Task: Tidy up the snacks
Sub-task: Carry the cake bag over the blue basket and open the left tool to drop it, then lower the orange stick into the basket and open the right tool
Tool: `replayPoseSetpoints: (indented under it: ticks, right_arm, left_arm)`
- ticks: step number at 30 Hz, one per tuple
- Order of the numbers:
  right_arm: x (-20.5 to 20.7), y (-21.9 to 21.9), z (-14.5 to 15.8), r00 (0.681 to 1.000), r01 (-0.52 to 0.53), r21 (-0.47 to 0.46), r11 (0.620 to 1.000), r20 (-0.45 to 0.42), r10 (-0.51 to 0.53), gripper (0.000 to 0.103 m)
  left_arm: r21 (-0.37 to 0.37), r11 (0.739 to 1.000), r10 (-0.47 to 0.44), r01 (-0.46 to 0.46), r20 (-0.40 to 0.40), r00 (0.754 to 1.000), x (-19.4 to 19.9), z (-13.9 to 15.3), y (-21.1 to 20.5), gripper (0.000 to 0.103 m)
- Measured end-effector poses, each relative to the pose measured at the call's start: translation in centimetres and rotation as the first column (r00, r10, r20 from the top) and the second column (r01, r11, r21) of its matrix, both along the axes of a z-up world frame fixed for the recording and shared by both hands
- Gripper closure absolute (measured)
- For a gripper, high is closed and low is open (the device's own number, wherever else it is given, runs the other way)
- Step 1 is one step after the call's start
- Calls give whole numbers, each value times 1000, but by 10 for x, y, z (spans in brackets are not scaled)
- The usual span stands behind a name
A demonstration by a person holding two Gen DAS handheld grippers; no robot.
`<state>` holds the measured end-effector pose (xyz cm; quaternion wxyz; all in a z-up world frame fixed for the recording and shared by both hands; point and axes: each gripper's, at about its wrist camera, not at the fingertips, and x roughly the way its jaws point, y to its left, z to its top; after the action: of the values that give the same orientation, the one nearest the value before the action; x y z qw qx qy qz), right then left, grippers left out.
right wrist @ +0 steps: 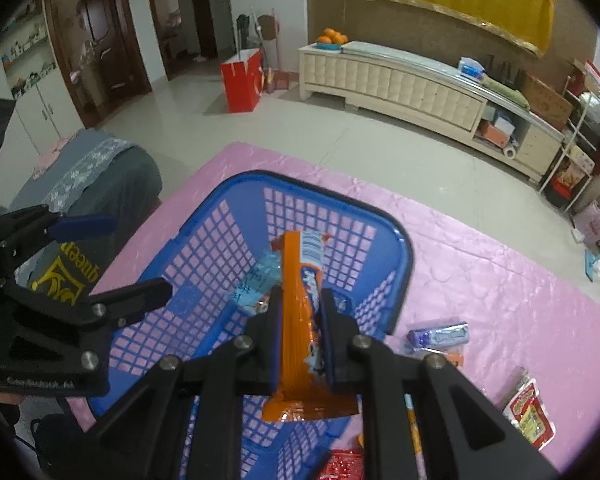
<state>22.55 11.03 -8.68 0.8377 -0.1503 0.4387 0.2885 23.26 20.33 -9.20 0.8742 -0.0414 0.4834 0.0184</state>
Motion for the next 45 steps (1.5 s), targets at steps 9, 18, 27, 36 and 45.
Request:
replayPoseSetpoints:
  ticks: [9,18,27,36,45]
  right_arm:
    - [14,12,-13,999,-17,-82,996,40,20,80]
    - [-5,-25,9,996,15,-58,998,85,-10,10]
    - [-39,-92,57,991,98,10,995,88,-99,10]
    - [-69,-163,74,981,170,41,985,86,-173,10]
    - [-83,-222,49,974,224,19,974,40,-225,10]
  left_arm:
    - [-20,999,34,-34,12,999,-1,-2,12,19]
    - [-17,999,42,-42,-3,999,-14,3,4,19]
    - [-6,1000,-2,2,54,999,-50,47,-41,19]
    - [29,997,-71,69,97,993,-75,74,-112,19]
    - [15,988,-154,153,50,987,-77,48,-184,19]
